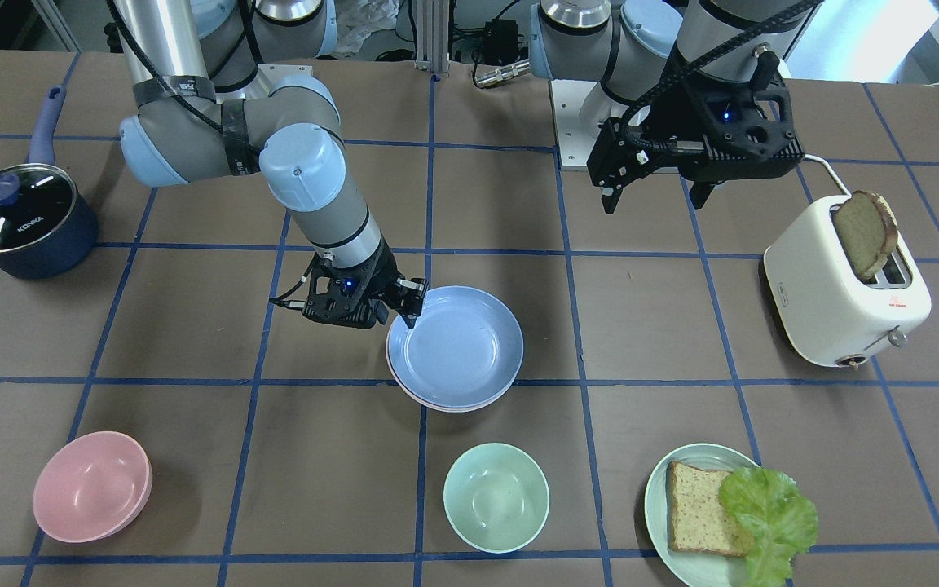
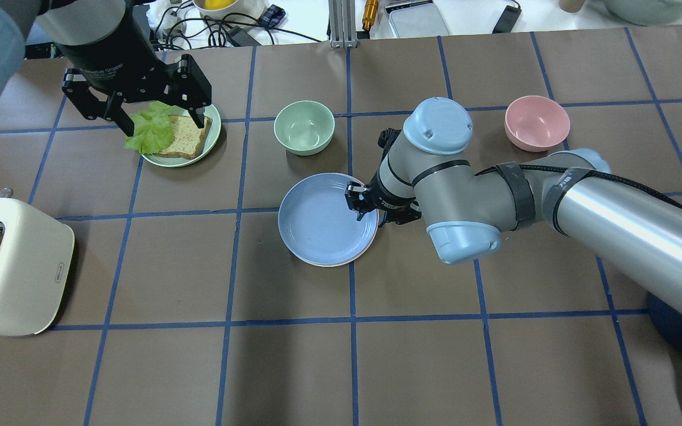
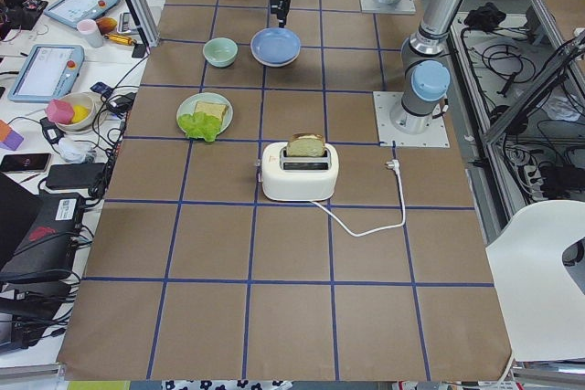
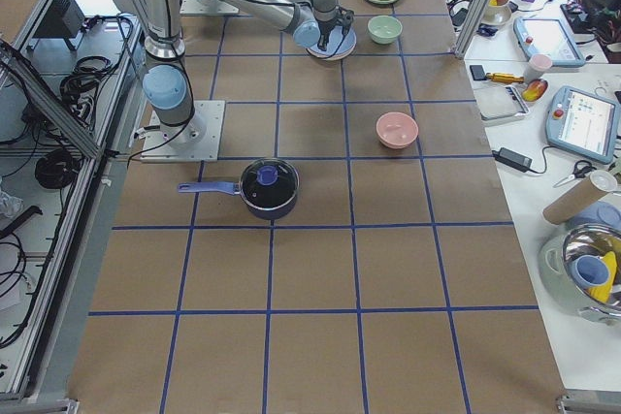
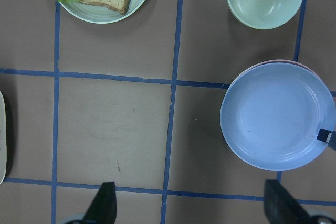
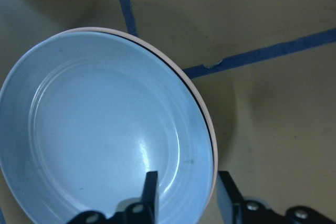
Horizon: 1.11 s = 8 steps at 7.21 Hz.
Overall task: Stack three plates with pink and blue
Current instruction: 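Open the right gripper and lift it away from the stack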
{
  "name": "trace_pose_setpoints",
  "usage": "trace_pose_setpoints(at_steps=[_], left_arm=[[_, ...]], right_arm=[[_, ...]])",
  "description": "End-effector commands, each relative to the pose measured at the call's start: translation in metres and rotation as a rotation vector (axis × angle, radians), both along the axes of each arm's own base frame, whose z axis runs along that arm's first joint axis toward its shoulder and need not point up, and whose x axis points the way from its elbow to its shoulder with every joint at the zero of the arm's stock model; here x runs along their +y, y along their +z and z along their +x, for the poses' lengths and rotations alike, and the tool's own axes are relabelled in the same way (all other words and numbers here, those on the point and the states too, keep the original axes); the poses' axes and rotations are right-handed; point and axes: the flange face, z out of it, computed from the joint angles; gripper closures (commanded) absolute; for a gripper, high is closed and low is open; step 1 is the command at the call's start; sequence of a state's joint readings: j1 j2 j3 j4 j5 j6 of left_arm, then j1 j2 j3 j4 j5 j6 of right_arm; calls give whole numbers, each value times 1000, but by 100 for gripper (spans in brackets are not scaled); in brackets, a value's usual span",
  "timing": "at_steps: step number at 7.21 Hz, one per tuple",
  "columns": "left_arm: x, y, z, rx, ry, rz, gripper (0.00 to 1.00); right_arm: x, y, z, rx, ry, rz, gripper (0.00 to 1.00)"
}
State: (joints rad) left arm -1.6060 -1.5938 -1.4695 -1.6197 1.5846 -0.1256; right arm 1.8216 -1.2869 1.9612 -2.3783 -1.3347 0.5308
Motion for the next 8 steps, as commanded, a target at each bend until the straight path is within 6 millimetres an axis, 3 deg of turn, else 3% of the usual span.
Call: trace_pose_setpoints(at_steps=[1, 4, 6, 7, 8], left_arm=[[0, 0, 0, 0, 0, 0, 0], [0, 0, 0, 0, 0, 0, 0], [0, 0, -1, 0, -1, 0, 0], [0, 0, -1, 0, -1, 0, 0], [1, 1, -1, 0, -1, -1, 0]], right_arm=[[-21, 10, -21, -2, -28, -33, 0], [-65, 60, -70, 94, 91, -17, 0], [-94, 122, -111, 190, 189, -14, 0], [-100, 159, -133, 189, 177, -9, 0], [-99, 192, -142, 194, 191, -10, 0]])
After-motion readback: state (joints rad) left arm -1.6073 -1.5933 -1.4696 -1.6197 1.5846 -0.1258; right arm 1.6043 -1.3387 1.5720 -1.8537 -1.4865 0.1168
